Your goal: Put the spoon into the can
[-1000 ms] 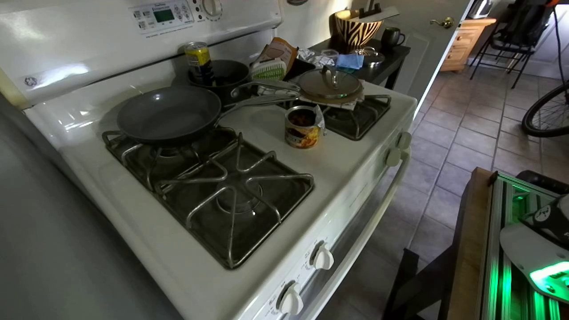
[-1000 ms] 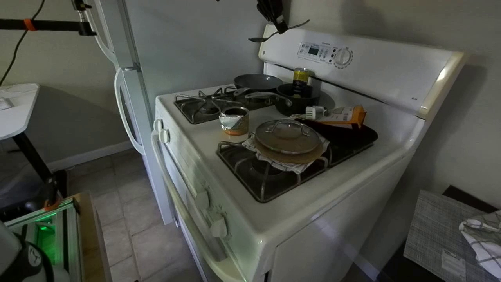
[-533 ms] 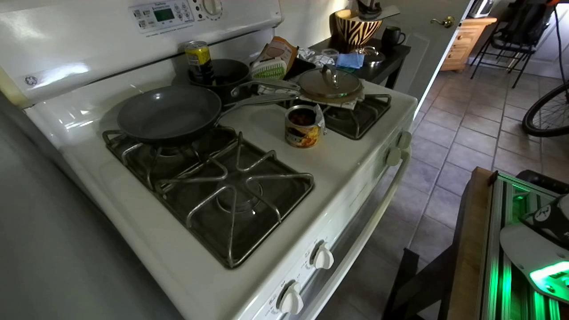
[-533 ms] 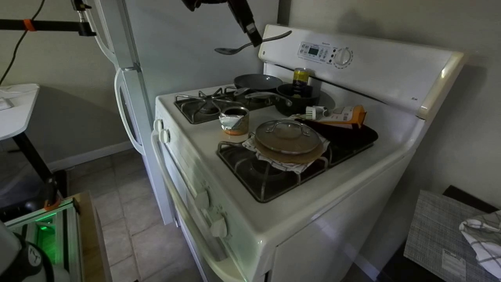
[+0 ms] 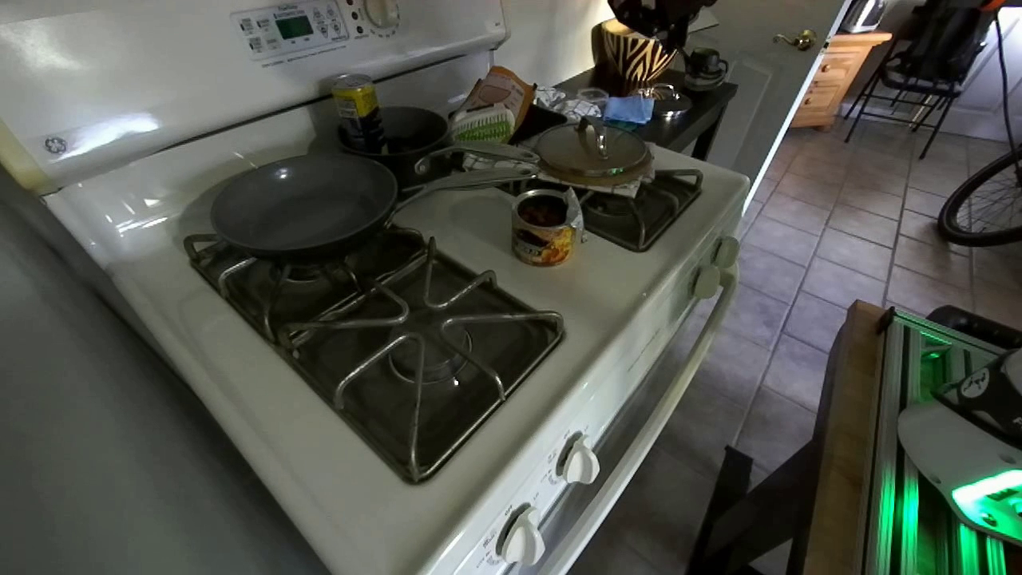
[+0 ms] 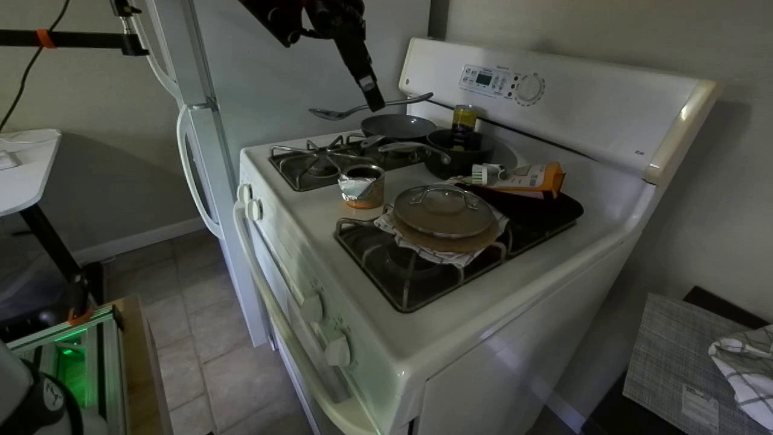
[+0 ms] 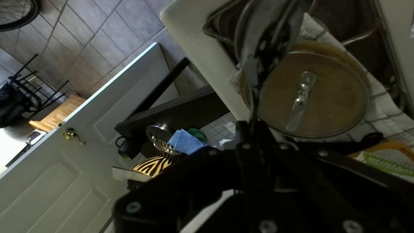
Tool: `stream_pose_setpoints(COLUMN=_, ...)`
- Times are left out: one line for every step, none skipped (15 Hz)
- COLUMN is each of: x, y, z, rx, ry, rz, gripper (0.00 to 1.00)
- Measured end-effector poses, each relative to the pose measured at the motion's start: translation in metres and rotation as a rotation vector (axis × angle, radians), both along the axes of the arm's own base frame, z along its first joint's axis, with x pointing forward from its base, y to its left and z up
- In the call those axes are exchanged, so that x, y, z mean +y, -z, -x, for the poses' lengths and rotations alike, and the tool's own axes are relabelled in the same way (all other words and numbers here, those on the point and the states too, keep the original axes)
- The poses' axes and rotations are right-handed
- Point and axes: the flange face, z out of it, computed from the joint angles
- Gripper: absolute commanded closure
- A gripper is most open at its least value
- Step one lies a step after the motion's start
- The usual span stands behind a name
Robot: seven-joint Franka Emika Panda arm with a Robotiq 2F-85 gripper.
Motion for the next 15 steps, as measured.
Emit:
stream_pose_setpoints(x=-0.001, y=-0.001, z=0.000, rx=-0.008, ry=0.008, rz=0.007, gripper=0.98)
stream_pose_setpoints(x=-0.002, y=-0.002, z=-0.001, rx=-0.015, ry=0.015, rz=0.009, gripper=0.98)
stream_pose_setpoints(x=-0.003, y=-0.003, z=-0.001, rx=-0.021, ry=0.022, rz=0.009, gripper=0.98)
stream_pose_setpoints(x=-0.005, y=-0.004, z=-0.001, rx=-0.025, ry=0.028, rz=0.009, gripper=0.98)
stream_pose_setpoints(x=-0.006, y=-0.004, z=-0.001, rx=-0.029, ry=0.035, rz=0.009, gripper=0.98)
stream_pose_setpoints(x=-0.007, y=-0.004, z=-0.001, rx=-0.032, ry=0.042, rz=0.009, gripper=0.98)
stream_pose_setpoints(x=-0.009, y=-0.003, z=-0.001, rx=-0.034, ry=0.047, rz=0.010, gripper=0.98)
stream_pose_setpoints(x=-0.009, y=-0.002, z=-0.001, rx=-0.035, ry=0.050, rz=0.018, gripper=0.98)
stream_pose_setpoints(x=-0.010, y=0.000, z=-0.001, rx=-0.038, ry=0.048, rz=0.035, gripper=0.98)
stream_pose_setpoints(x=-0.011, y=0.002, z=-0.002, rx=-0.039, ry=0.047, rz=0.056, gripper=0.92)
stream_pose_setpoints(x=-0.011, y=0.004, z=-0.002, rx=-0.039, ry=0.047, rz=0.079, gripper=0.92)
stream_pose_setpoints(x=-0.010, y=0.006, z=-0.002, rx=-0.037, ry=0.050, rz=0.094, gripper=0.92)
stream_pose_setpoints(x=-0.010, y=0.007, z=-0.002, rx=-0.036, ry=0.052, rz=0.103, gripper=0.98)
stream_pose_setpoints(x=-0.009, y=0.008, z=-0.002, rx=-0.036, ry=0.052, rz=0.106, gripper=0.98)
stream_pose_setpoints(x=-0.009, y=0.008, z=-0.003, rx=-0.023, ry=0.040, rz=0.108, gripper=0.98)
